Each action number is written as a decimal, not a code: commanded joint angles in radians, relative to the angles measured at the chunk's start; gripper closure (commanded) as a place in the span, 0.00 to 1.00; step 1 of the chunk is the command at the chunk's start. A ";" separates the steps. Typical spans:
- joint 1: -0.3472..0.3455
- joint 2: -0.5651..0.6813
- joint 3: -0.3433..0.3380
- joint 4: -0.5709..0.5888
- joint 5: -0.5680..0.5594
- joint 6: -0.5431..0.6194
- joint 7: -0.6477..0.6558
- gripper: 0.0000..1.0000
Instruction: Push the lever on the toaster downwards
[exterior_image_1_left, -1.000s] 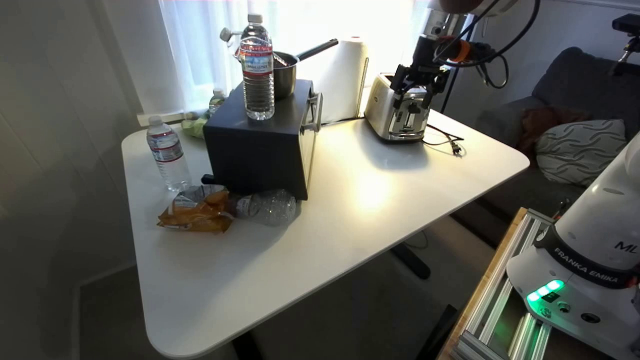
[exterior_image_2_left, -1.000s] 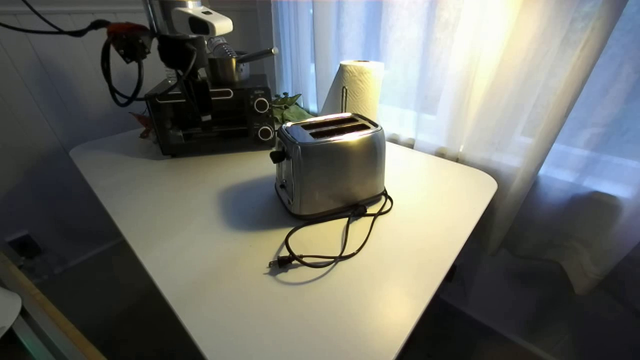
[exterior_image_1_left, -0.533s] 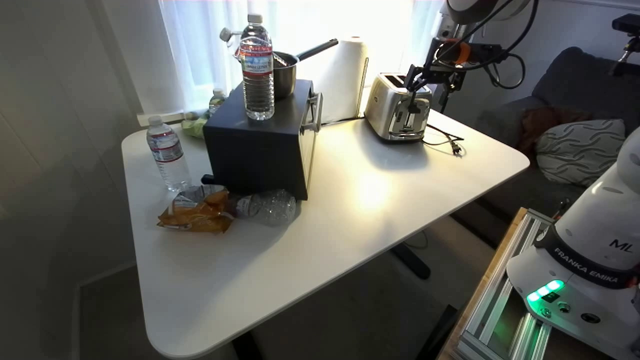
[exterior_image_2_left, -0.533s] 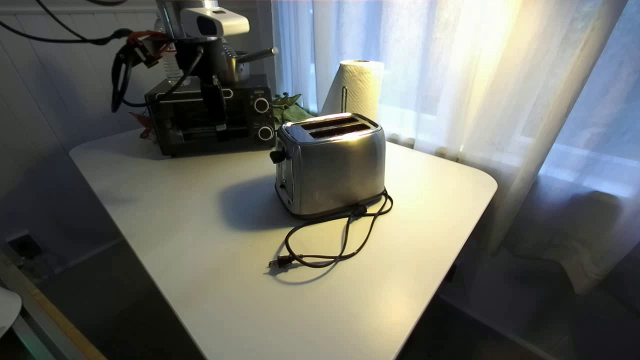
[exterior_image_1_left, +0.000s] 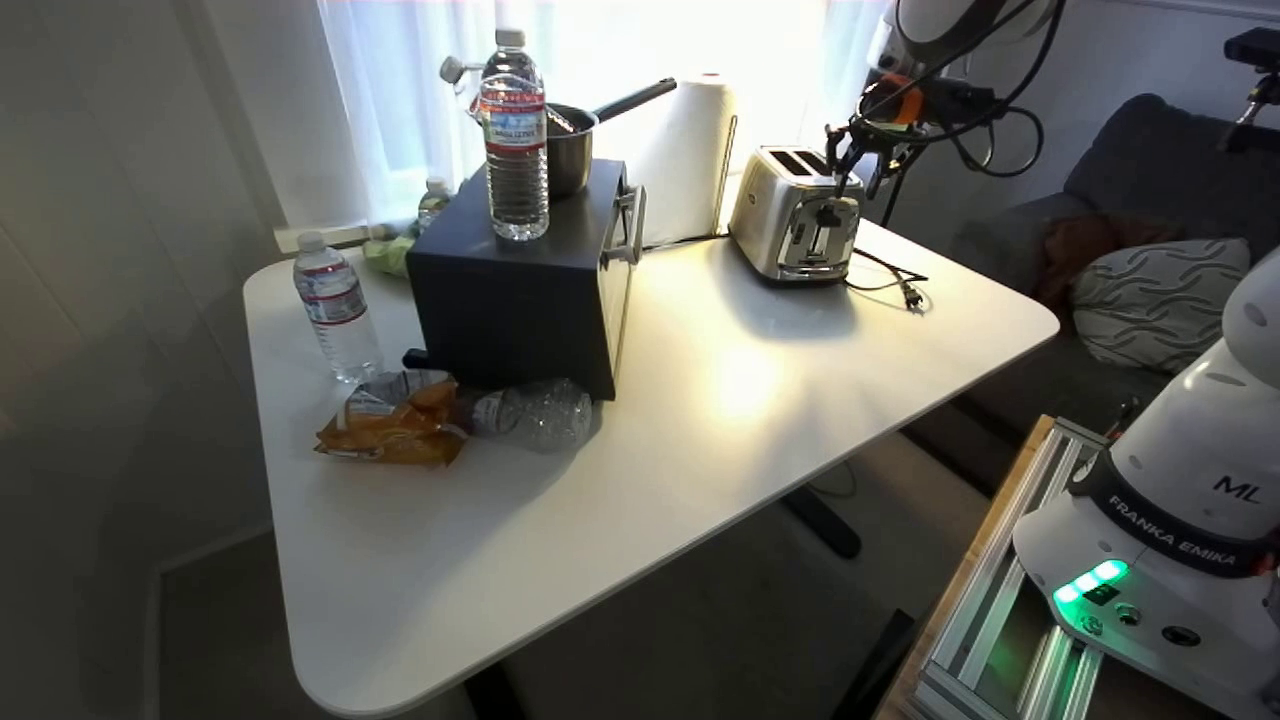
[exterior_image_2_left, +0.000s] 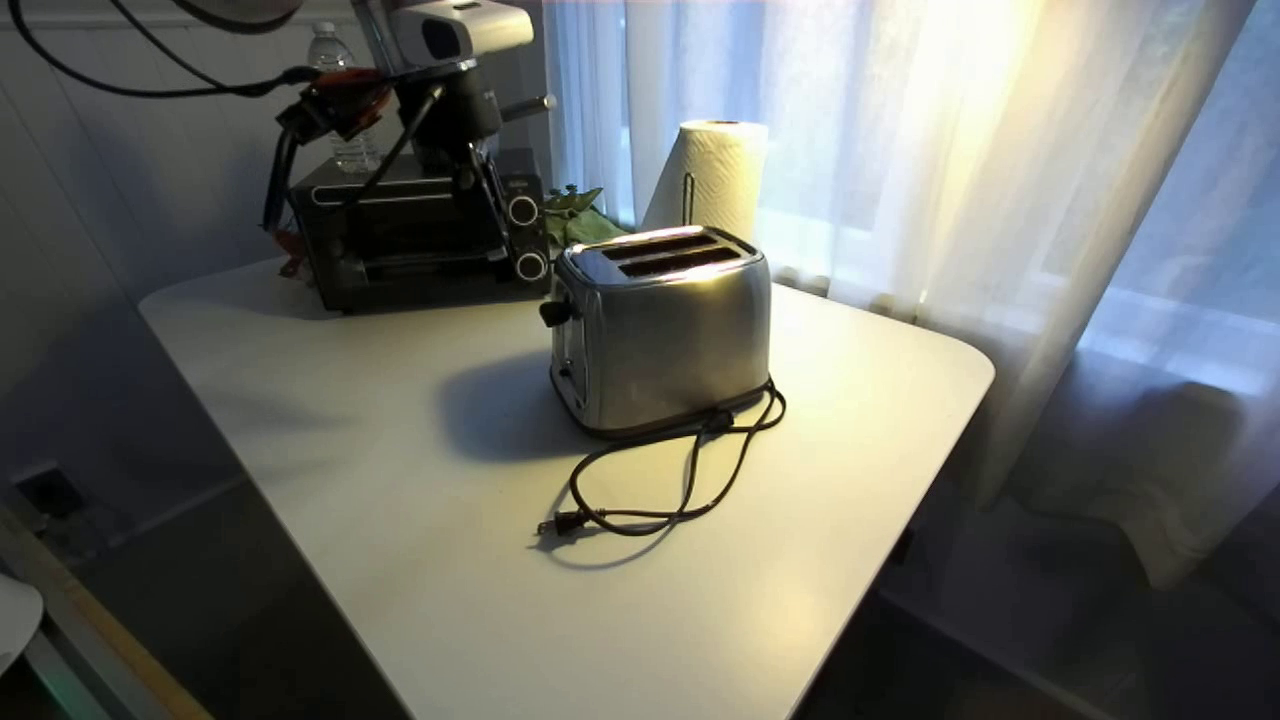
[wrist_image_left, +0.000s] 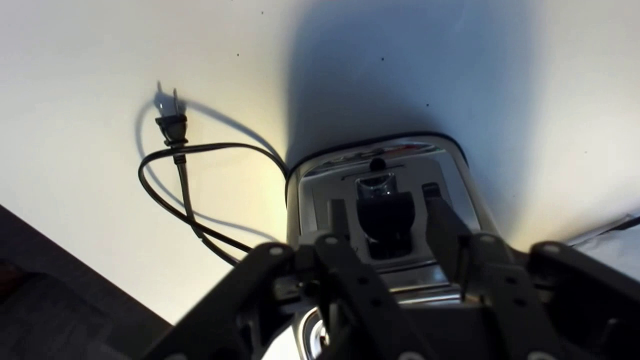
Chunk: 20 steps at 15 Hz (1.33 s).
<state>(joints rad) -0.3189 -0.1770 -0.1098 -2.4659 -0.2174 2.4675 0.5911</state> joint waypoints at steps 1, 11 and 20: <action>0.003 0.061 -0.003 0.043 -0.071 0.062 0.054 0.84; 0.045 0.176 -0.035 0.112 -0.055 0.091 0.031 0.99; 0.088 0.218 -0.074 0.096 -0.162 0.107 0.132 0.99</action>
<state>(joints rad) -0.2564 0.0309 -0.1525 -2.3667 -0.3016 2.5521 0.6417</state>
